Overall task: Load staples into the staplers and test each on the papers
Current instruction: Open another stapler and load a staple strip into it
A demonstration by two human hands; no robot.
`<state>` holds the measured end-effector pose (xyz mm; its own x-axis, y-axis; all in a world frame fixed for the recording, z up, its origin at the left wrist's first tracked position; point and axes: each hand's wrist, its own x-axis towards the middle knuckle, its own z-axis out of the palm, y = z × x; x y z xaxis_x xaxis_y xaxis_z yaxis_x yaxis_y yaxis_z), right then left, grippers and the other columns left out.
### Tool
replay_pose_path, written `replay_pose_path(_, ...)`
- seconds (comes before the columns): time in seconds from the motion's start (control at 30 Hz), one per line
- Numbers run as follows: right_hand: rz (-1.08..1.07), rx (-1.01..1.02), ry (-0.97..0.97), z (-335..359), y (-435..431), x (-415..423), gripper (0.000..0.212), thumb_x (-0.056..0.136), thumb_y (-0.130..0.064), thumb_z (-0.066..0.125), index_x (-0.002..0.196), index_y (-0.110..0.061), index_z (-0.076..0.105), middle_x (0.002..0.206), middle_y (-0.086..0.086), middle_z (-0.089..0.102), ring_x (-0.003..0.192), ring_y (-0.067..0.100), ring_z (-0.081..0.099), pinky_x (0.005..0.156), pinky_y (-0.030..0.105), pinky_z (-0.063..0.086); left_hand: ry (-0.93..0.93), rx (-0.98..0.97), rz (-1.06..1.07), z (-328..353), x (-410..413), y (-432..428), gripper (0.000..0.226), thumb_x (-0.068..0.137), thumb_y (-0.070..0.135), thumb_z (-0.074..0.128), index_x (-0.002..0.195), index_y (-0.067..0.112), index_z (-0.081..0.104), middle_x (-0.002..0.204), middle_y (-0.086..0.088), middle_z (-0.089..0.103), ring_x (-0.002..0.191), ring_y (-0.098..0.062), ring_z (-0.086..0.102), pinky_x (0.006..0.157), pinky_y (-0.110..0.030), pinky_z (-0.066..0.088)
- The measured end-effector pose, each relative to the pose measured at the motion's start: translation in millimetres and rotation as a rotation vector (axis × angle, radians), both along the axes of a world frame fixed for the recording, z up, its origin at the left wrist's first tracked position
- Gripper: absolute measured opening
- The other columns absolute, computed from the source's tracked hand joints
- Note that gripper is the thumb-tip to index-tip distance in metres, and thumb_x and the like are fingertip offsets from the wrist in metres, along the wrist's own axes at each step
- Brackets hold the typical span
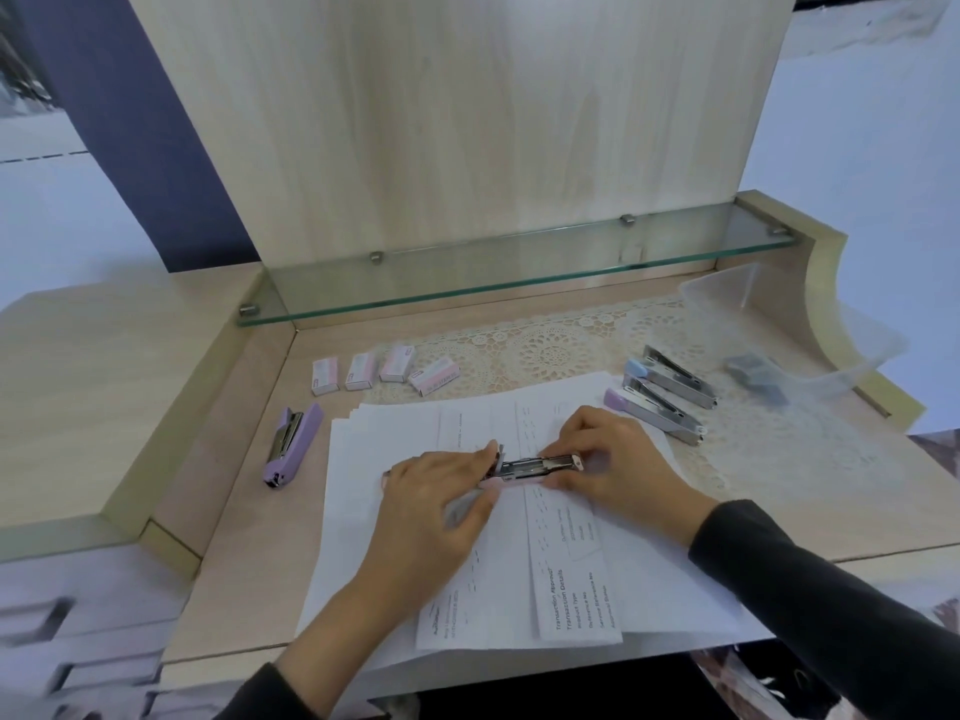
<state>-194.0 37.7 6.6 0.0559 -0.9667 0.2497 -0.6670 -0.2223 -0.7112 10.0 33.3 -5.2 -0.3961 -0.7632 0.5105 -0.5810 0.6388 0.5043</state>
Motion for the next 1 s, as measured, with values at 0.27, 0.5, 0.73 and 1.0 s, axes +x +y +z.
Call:
replay_pose_path(0.27, 0.052, -0.032, 0.003, -2.5, -3.1, -1.0, 0.019, 0.064, -0.017, 0.080, 0.083, -0.019, 0.075, 0.072, -0.012, 0.054, 0.070, 0.016, 0.054, 0.066, 0.024, 0.039, -0.257, -0.106, -0.023, -4.6, -6.7, -1.5, 0.036, 0.083, 0.040, 0.043, 0.111, 0.031, 0.064, 0.112, 0.017, 0.065, 0.109, -0.008, 0.055, 0.087, -0.032, 0.037)
replay_pose_path(0.5, 0.047, -0.062, -0.010, -5.7, -4.0, -0.5, 0.019, 0.064, -0.017, 0.080, 0.082, -0.019, 0.075, 0.071, -0.012, 0.054, 0.066, 0.018, 0.054, 0.064, 0.021, 0.039, -0.296, -0.108, -0.015, -7.8, -9.8, 0.3, 0.037, 0.083, 0.037, 0.043, 0.115, 0.030, 0.062, 0.115, 0.015, 0.064, 0.109, -0.004, 0.046, 0.084, -0.024, 0.027)
replay_pose_path(0.73, 0.033, -0.031, -0.013, -4.7, -1.2, 0.3, 0.020, 0.067, -0.017, 0.078, 0.086, -0.020, 0.074, 0.073, -0.012, 0.053, 0.065, 0.014, 0.051, 0.061, 0.014, 0.036, -0.216, 0.013, -0.072, 2.2, 1.3, -2.0, 0.043, 0.082, 0.041, 0.041, 0.117, 0.024, 0.061, 0.116, 0.011, 0.063, 0.108, -0.002, 0.043, 0.089, -0.024, 0.029)
replay_pose_path(1.0, 0.068, 0.009, 0.126, 0.9, 1.0, 0.2, 0.018, 0.073, -0.026, 0.073, 0.089, -0.021, 0.067, 0.082, -0.010, 0.051, 0.073, -0.002, 0.044, 0.067, 0.014, 0.034, -0.380, -0.074, 0.162, 9.8, 53.3, -14.0, 0.040, 0.072, 0.039, 0.061, 0.105, 0.017, 0.067, 0.093, 0.004, 0.071, 0.084, -0.013, 0.060, 0.072, -0.030, 0.044)
